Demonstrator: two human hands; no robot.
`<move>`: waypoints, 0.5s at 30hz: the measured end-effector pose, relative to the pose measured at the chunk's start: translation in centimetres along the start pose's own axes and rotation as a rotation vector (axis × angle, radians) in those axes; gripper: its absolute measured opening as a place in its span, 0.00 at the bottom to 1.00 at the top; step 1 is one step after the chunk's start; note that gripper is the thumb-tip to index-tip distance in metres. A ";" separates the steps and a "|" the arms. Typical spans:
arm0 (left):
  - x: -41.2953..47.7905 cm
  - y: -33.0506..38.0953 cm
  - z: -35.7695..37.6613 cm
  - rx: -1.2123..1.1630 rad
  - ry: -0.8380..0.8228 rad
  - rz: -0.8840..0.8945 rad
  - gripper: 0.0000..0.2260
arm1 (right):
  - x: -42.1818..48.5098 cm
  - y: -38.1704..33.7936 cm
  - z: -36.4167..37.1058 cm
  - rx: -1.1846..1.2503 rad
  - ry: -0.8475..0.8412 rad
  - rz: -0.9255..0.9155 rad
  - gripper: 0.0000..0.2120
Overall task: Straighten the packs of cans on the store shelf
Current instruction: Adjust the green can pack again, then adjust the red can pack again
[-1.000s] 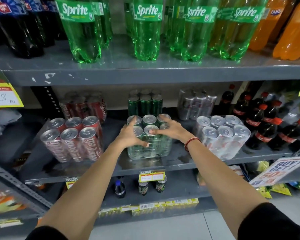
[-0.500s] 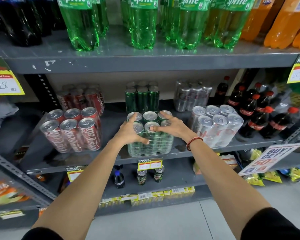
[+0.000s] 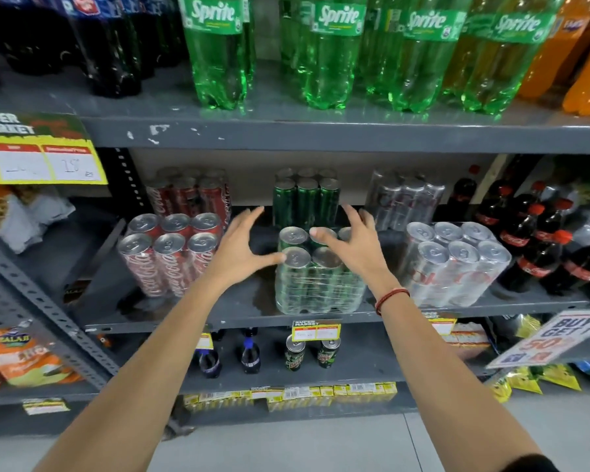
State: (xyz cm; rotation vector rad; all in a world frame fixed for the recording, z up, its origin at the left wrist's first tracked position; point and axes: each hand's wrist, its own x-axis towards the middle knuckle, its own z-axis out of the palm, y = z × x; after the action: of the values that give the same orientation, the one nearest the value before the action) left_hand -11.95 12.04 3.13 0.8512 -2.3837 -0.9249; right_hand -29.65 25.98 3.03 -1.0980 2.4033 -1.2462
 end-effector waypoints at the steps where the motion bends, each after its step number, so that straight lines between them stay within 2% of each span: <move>1: -0.4 -0.4 -1.7 0.011 0.072 0.015 0.43 | 0.0 -1.3 0.8 0.001 0.026 -0.046 0.43; 4: -1.0 -2.8 -6.5 0.081 0.222 -0.036 0.40 | -0.1 -5.5 4.1 0.049 -0.011 -0.154 0.42; 6: -1.3 -5.2 -9.0 0.125 0.234 -0.128 0.43 | -0.4 -7.7 6.9 0.084 -0.101 -0.193 0.40; 10: -2.3 -10.1 -11.8 0.127 0.069 -0.277 0.55 | -0.3 -9.7 13.5 0.093 -0.330 -0.150 0.39; 15: -1.1 -14.1 -12.9 0.102 -0.074 -0.375 0.58 | 0.4 -11.3 18.6 0.104 -0.463 -0.011 0.47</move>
State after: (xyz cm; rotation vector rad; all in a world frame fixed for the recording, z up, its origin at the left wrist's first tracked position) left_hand 1.85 -1.13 1.59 1.3592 -2.3939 -0.9919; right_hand -14.82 10.28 0.40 -1.2115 1.9681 -0.9745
